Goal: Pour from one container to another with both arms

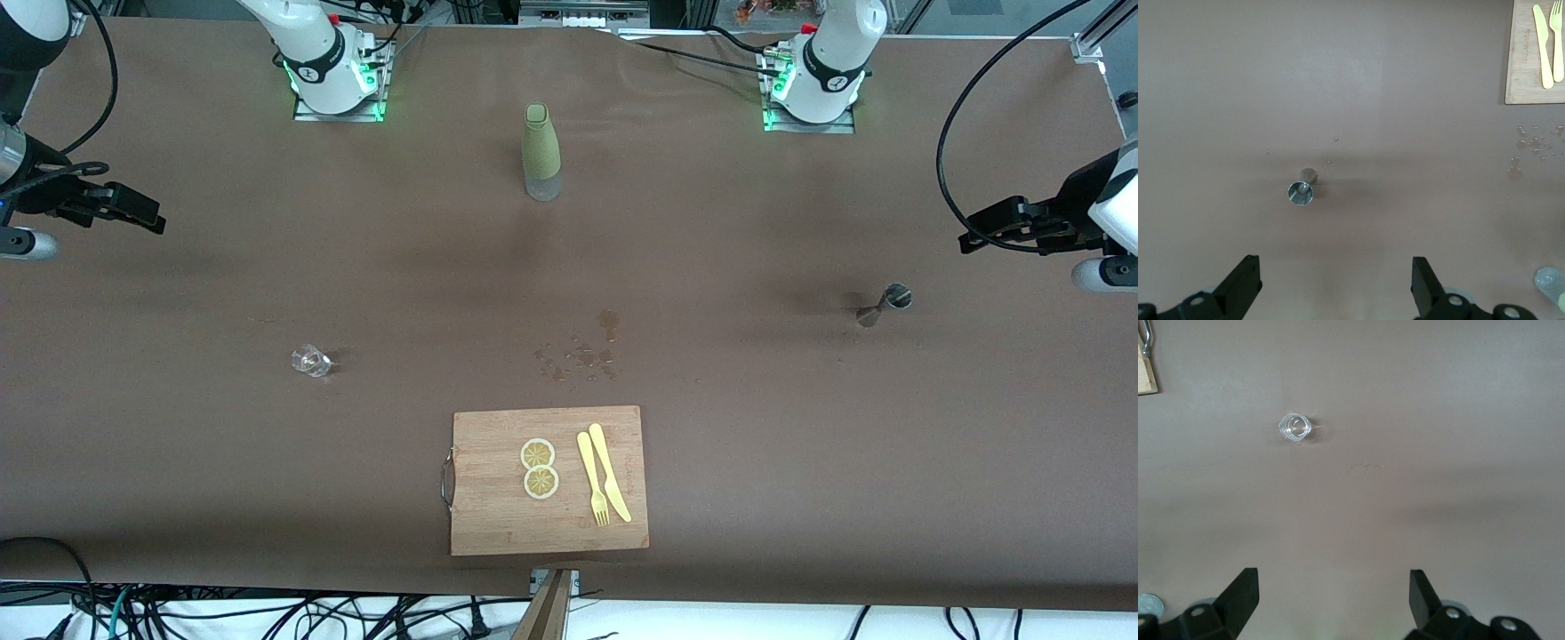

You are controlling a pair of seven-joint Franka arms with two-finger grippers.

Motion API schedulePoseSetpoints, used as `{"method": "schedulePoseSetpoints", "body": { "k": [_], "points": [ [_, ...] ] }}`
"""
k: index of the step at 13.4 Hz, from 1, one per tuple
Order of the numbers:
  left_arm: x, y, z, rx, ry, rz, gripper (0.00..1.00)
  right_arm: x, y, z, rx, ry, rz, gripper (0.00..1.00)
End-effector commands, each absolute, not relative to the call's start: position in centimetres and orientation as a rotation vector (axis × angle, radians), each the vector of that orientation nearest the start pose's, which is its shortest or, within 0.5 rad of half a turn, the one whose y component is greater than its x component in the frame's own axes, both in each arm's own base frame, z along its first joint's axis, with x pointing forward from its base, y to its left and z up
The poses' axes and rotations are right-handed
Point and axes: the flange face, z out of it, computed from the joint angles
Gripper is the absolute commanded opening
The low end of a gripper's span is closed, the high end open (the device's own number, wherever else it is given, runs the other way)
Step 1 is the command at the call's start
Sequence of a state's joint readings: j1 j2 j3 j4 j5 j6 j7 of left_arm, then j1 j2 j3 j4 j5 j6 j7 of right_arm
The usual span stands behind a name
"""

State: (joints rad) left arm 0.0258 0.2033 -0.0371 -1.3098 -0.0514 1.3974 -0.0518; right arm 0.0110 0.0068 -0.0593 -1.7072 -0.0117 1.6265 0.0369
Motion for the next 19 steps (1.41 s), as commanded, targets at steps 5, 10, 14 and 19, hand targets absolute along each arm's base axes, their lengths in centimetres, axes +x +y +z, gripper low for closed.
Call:
{"method": "schedulePoseSetpoints", "body": {
  "k": [5,10,14,19],
  "points": [
    [60.5,-0.7,62.0,-3.175,-0.053,0.157,1.00,55.4,-2.7,56.6,-3.125,0.121,0.149,1.00],
    [60.5,0.9,61.9,-3.180,-0.091,0.159,1.00,55.4,-2.8,56.6,-3.124,0.124,0.149,1.00],
    [60.5,1.2,61.6,-3.179,-0.103,0.171,1.00,55.4,-2.8,56.6,-3.124,0.124,0.149,1.00],
    [60.1,2.4,61.2,-3.177,-0.131,0.219,1.00,55.4,-2.7,56.5,-3.123,0.124,0.151,1.00]
  ]
}}
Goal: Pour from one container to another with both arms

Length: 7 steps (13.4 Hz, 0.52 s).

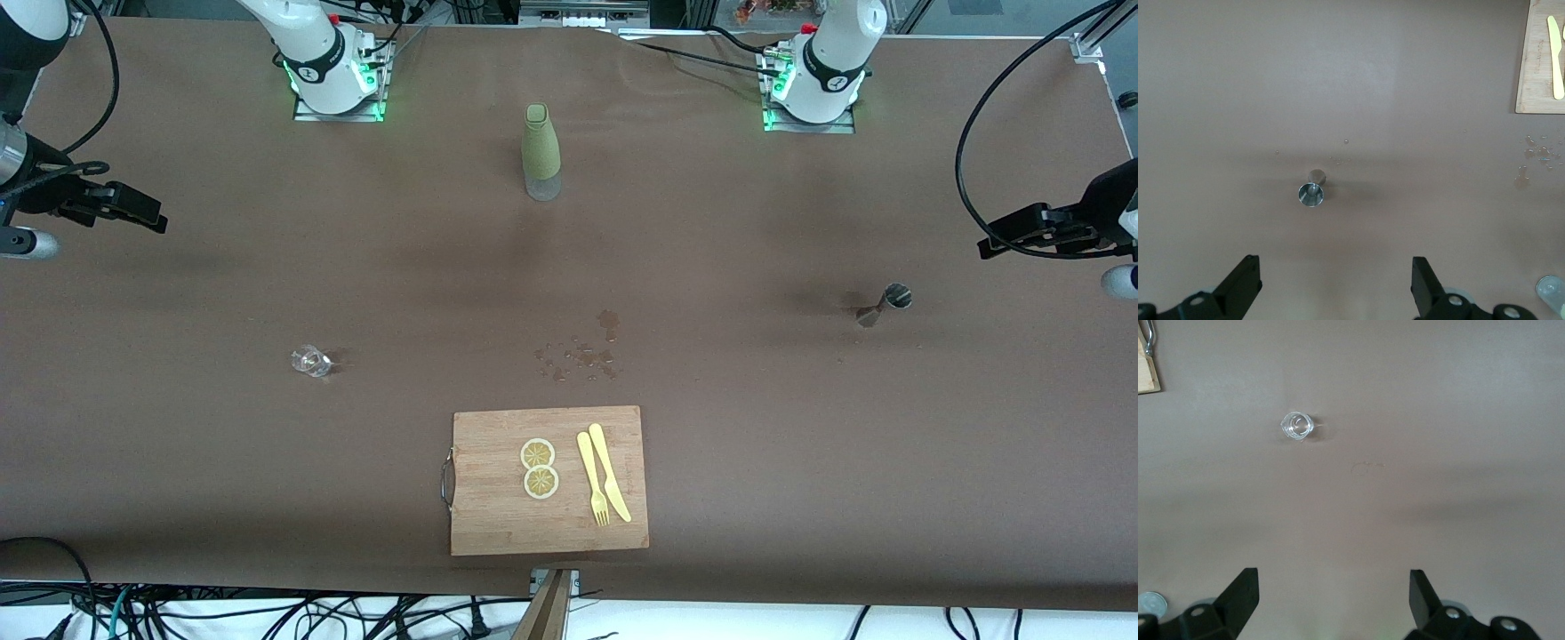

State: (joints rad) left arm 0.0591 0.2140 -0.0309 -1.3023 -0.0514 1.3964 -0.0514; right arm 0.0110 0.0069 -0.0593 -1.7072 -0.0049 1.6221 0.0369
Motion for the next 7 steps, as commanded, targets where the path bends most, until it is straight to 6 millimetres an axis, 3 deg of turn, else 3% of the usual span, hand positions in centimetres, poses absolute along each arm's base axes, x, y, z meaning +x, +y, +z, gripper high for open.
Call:
{"method": "schedulePoseSetpoints", "body": {
  "k": [1,4,7],
  "points": [
    [59.7,4.8,60.9,-3.194,-0.164,0.264,1.00,55.4,-2.8,56.6,-3.124,0.124,0.149,1.00],
    [59.2,12.4,59.0,-3.282,-0.001,0.290,1.00,55.4,-2.7,56.5,-3.123,0.124,0.151,1.00],
    [58.2,15.6,58.9,-3.298,0.142,0.274,1.00,55.4,-2.8,56.6,-3.124,0.126,0.151,1.00]
  ]
}}
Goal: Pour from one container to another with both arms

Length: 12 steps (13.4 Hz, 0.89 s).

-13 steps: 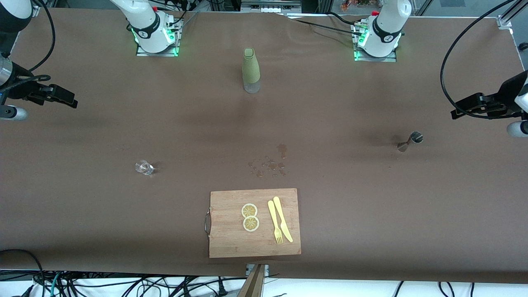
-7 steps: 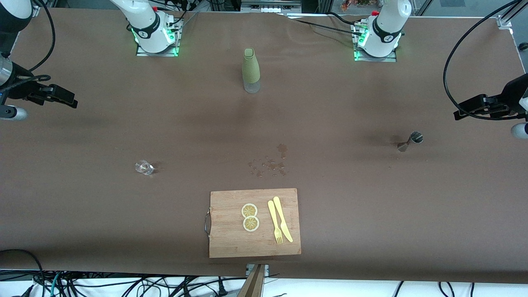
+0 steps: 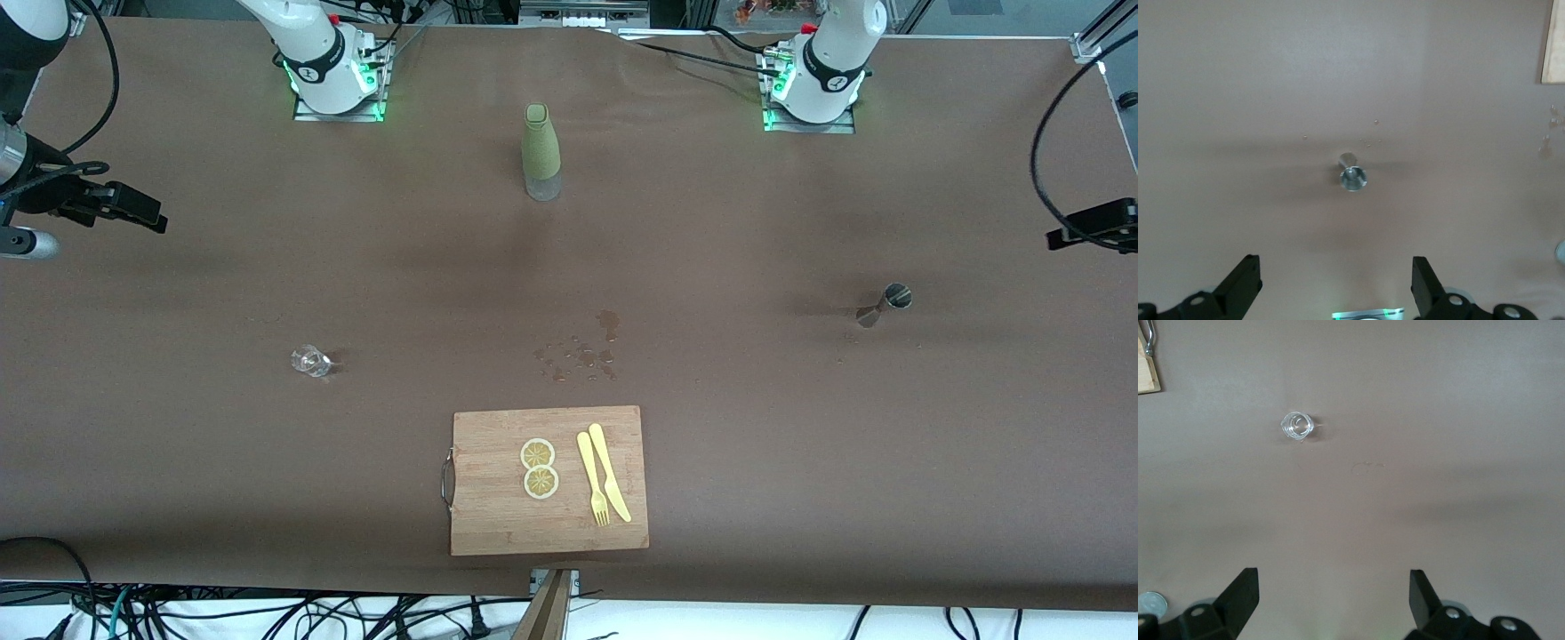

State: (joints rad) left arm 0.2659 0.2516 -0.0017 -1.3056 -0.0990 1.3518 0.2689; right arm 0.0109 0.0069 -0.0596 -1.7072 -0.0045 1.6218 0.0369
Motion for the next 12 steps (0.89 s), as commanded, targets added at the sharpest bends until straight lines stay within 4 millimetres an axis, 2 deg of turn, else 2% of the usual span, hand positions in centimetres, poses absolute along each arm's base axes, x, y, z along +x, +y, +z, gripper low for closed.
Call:
{"method": "schedulePoseSetpoints", "body": {
  "k": [1,2,3,5,7,10,12],
  "points": [
    [57.8,17.2,58.8,-3.323,0.239,0.255,1.00,55.4,-2.8,56.4,-3.124,0.131,0.158,1.00],
    [57.3,19.2,58.4,-3.367,0.352,0.218,1.00,55.4,-2.8,56.5,-3.124,0.124,0.156,1.00],
    [56.2,22.2,58.0,-3.411,0.414,0.182,1.00,55.5,-2.8,56.1,-3.124,0.109,0.168,1.00],
    [54.7,26.6,55.8,-3.503,0.557,0.106,1.00,56.0,-2.6,55.0,-3.117,0.022,0.207,1.00],
    [53.0,29.8,53.5,-3.597,0.687,-0.053,1.00,56.2,-3.5,54.3,-3.057,-0.025,0.216,1.00],
    [50.8,34.0,48.1,-3.673,0.890,-0.273,1.00,56.0,-8.3,52.7,-2.977,-0.330,0.236,1.00],
    [49.4,36.4,43.6,-3.679,1.074,-0.497,1.00,56.2,-10.3,51.2,-2.919,-0.552,0.246,1.00]
  ]
}}
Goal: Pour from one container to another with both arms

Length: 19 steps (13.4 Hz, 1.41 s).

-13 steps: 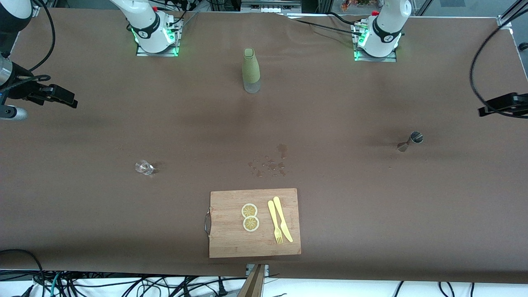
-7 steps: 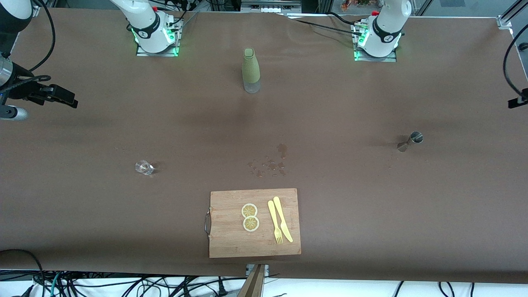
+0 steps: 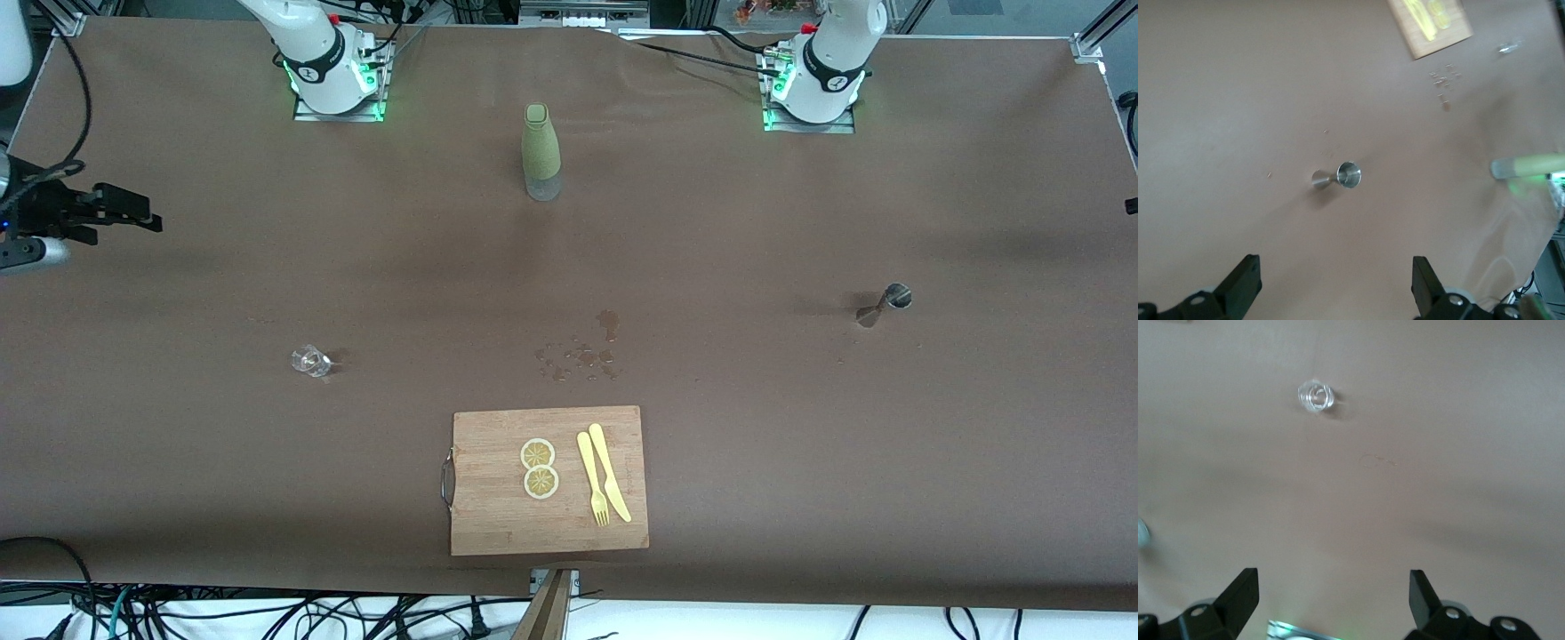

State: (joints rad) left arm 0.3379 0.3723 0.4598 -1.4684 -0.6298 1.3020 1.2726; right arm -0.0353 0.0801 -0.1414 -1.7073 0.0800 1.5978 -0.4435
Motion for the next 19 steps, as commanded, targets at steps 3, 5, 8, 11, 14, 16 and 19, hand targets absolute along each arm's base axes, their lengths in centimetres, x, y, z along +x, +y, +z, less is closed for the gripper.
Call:
{"method": "schedulePoseSetpoints", "body": {
  "k": [3,5,8,11,14,16,19],
  "points": [
    [47.8,37.4,36.6,2.112,-0.777,0.490,1.00,56.5,-12.2,49.4,-2.747,-0.745,0.167,1.00],
    [47.8,37.1,32.0,1.983,-0.860,0.570,1.00,57.4,-12.9,46.8,-2.616,-0.897,0.104,1.00],
    [47.2,36.5,26.1,1.809,-1.006,0.671,1.00,59.4,-12.9,42.7,-2.450,-1.112,-0.040,1.00],
    [46.1,35.3,20.1,1.652,-1.068,0.791,1.00,61.2,-13.6,36.6,-2.243,-1.316,-0.224,1.00],
    [46.2,33.8,16.0,1.541,-1.145,0.916,1.00,62.4,-14.3,30.3,-2.054,-1.447,-0.460,1.00],
    [46.8,32.1,13.6,1.458,-1.227,0.965,1.00,63.0,-14.3,26.6,-1.957,-1.515,-0.598,1.00],
    [47.3,29.2,8.6,1.394,-1.187,1.035,1.00,62.8,-13.3,18.8,-1.797,-1.525,-0.806,1.00]
  ]
}}
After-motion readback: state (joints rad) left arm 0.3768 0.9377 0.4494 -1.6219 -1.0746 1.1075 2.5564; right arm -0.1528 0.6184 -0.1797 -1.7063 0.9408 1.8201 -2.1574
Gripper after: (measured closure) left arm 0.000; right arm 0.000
